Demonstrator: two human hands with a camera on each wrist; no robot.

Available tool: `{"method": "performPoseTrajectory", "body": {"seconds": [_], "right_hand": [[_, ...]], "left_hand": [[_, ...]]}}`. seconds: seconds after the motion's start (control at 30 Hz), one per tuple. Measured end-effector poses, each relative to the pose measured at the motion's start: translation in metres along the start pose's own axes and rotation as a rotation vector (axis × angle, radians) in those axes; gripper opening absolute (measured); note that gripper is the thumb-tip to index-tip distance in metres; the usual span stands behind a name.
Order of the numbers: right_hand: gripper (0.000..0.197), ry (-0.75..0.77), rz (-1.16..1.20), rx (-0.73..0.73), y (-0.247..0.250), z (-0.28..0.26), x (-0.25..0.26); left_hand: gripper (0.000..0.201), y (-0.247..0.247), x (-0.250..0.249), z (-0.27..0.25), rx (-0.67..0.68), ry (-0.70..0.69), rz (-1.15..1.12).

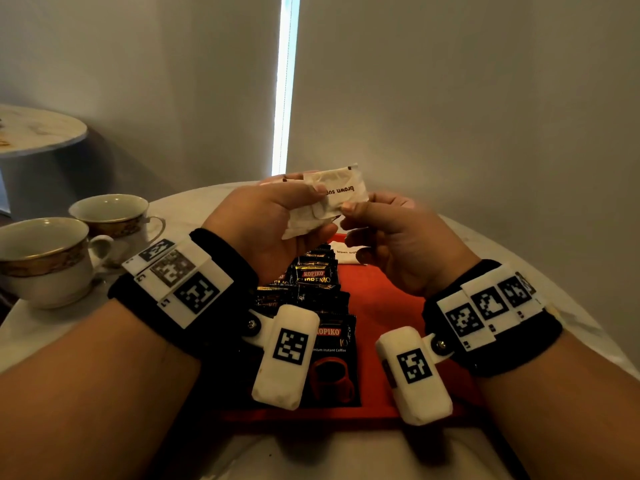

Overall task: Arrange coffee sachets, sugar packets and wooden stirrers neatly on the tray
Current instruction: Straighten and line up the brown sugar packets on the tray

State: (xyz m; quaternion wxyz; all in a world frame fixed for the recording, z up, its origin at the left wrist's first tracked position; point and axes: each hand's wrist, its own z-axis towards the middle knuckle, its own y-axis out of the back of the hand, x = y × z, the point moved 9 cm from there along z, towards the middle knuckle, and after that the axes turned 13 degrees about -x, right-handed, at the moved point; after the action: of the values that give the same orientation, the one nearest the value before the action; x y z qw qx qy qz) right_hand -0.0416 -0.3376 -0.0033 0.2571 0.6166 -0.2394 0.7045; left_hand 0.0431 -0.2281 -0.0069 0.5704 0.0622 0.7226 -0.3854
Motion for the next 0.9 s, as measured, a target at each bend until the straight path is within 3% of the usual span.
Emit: {"method": "performPoseTrajectory", "body": {"seconds": [0.23,0.4,0.57,0.8,0.9], "right_hand": [[0.007,0.004,0.066,-0.033,0.002,0.003,0.001],[0.023,0.008,0.131,-0.075,0.007,0.005,0.003],[0.004,0.047,0.207,-0.084,0.008,0.005,0.010],[0.010,0.058,0.255,-0.137,0.013,0.006,0.011],[0.011,0.062,0.238,-0.110,0.009,0.004,0.010]], "left_hand": [[0.019,0.001,0.001,-0.001,-0.002,0.011,0.033],[0.018,0.003,0.002,-0.001,-0.026,0.033,0.040],[0.028,0.003,0.000,-0.003,-0.042,0.041,0.020],[0.017,0.003,0.002,-0.004,-0.048,0.064,0.038],[0.050,0.002,0.005,-0.004,-0.021,0.056,0.107]]}}
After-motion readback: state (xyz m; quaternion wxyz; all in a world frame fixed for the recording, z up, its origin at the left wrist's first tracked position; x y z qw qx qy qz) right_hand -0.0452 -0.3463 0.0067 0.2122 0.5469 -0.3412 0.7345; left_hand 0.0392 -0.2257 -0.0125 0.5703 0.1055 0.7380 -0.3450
